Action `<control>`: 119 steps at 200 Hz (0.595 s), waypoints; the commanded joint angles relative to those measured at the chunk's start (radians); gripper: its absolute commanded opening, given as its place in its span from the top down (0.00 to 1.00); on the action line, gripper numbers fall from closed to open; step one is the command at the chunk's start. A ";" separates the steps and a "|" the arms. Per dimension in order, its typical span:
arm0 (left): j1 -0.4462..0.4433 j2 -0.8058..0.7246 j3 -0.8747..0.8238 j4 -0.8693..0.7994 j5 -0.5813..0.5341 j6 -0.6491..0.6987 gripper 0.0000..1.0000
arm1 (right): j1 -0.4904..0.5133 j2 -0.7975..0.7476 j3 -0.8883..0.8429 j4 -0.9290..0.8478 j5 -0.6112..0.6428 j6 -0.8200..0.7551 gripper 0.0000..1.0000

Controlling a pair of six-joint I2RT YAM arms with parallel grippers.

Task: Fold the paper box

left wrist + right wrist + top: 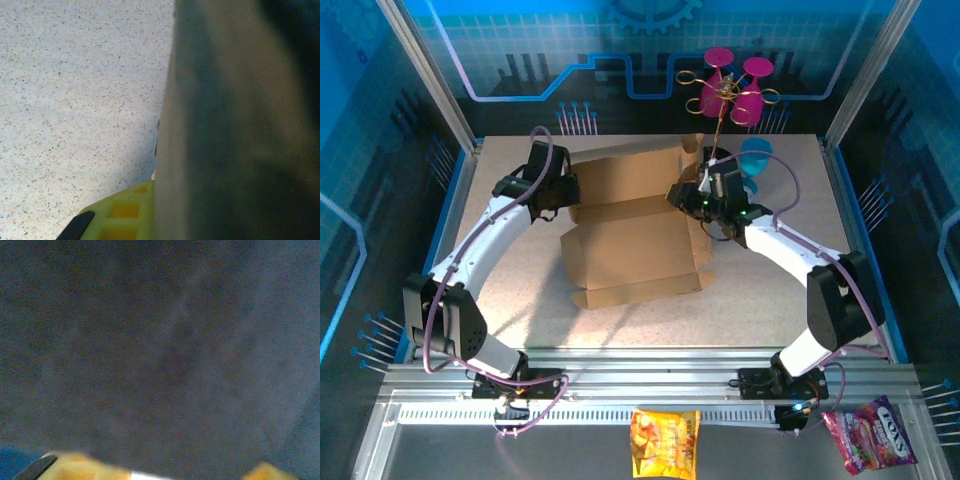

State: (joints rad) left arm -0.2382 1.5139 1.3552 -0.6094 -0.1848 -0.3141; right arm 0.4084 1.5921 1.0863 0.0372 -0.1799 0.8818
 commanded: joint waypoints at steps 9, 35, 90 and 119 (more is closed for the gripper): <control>0.014 -0.007 0.040 0.006 0.048 -0.027 1.00 | 0.013 0.024 0.042 -0.092 0.043 -0.028 0.63; 0.025 -0.008 0.037 -0.002 0.050 -0.017 1.00 | 0.013 -0.028 0.040 -0.061 0.037 -0.032 0.57; 0.056 0.005 0.057 -0.024 0.078 0.050 1.00 | -0.086 -0.252 0.064 -0.075 -0.050 -0.171 0.46; 0.068 0.012 0.073 -0.033 0.115 0.071 1.00 | -0.246 -0.343 0.012 -0.014 -0.162 -0.208 0.45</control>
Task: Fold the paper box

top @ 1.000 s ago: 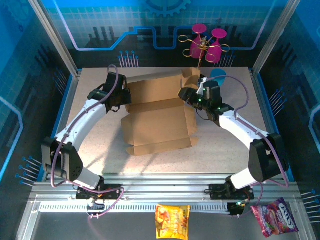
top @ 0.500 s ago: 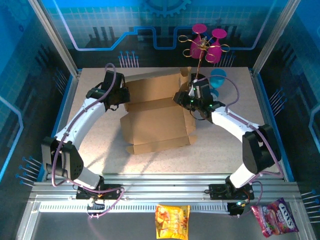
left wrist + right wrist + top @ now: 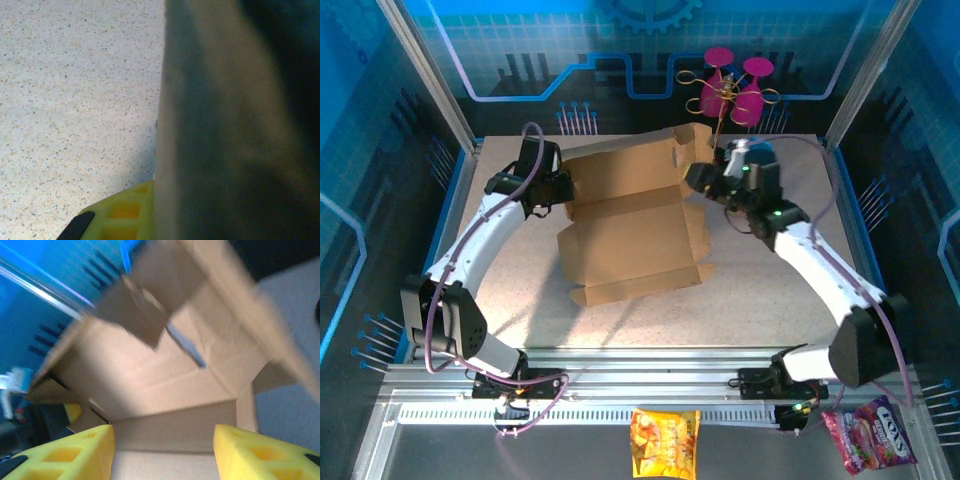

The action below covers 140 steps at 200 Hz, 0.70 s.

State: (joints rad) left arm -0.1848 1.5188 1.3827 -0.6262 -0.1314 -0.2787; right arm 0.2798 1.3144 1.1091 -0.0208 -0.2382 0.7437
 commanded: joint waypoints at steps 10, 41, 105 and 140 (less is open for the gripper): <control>0.018 0.010 0.050 -0.018 0.075 0.040 1.00 | -0.173 -0.064 -0.011 0.053 -0.146 -0.068 0.47; 0.028 0.014 0.055 -0.026 0.127 0.065 1.00 | -0.273 -0.001 0.032 0.034 -0.199 -0.127 0.59; 0.062 0.035 0.080 -0.058 0.263 0.101 1.00 | -0.283 0.172 0.129 0.006 -0.457 -0.356 0.59; 0.066 0.042 0.085 -0.070 0.288 0.116 1.00 | -0.271 0.199 0.142 0.065 -0.546 -0.386 0.57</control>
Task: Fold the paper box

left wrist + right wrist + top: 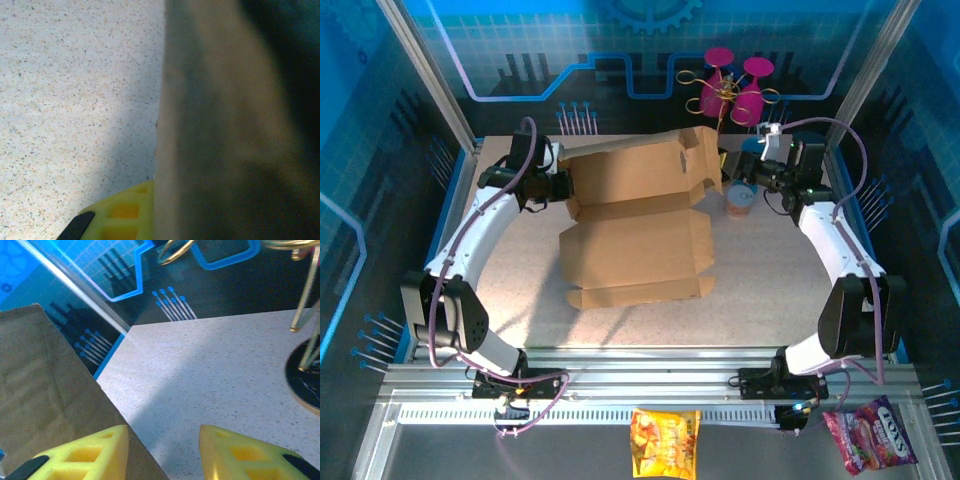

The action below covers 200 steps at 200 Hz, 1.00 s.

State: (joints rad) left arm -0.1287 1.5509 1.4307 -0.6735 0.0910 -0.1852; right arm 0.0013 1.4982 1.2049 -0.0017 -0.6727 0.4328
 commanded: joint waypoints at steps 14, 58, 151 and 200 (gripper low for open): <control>0.010 0.011 0.037 -0.024 0.068 0.026 1.00 | 0.018 0.030 0.059 0.040 -0.135 -0.091 0.56; 0.011 0.021 0.055 -0.032 0.065 0.025 1.00 | 0.032 0.050 0.073 0.058 -0.205 -0.075 0.56; 0.010 0.038 0.078 -0.041 0.064 0.020 1.00 | 0.104 -0.010 0.064 -0.041 -0.191 -0.144 0.57; 0.010 0.039 0.084 -0.044 0.065 0.017 1.00 | 0.132 -0.048 0.054 -0.069 -0.130 -0.183 0.56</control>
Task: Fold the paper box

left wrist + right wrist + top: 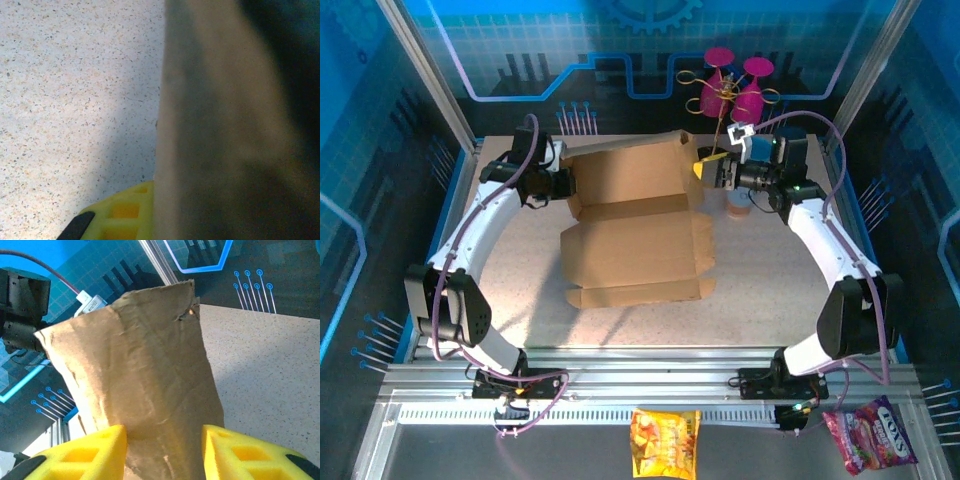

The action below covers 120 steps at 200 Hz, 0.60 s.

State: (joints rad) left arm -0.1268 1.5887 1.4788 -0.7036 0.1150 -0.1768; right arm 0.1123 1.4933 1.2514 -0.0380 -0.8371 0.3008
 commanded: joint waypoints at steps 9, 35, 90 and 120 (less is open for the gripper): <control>0.007 0.001 0.037 -0.014 0.041 0.010 1.00 | 0.032 -0.049 0.010 -0.044 0.042 -0.064 0.56; 0.007 -0.001 0.038 -0.013 0.048 0.012 1.00 | 0.069 -0.054 0.048 -0.132 0.095 -0.144 0.55; 0.007 -0.013 0.031 -0.006 0.052 0.016 1.00 | 0.117 0.000 0.139 -0.233 0.229 -0.248 0.60; 0.007 -0.025 0.023 0.000 0.055 0.016 1.00 | 0.168 0.031 0.178 -0.259 0.339 -0.297 0.59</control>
State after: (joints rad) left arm -0.1268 1.5890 1.4841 -0.7059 0.1291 -0.1764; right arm 0.2329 1.4925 1.3849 -0.2462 -0.6128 0.0780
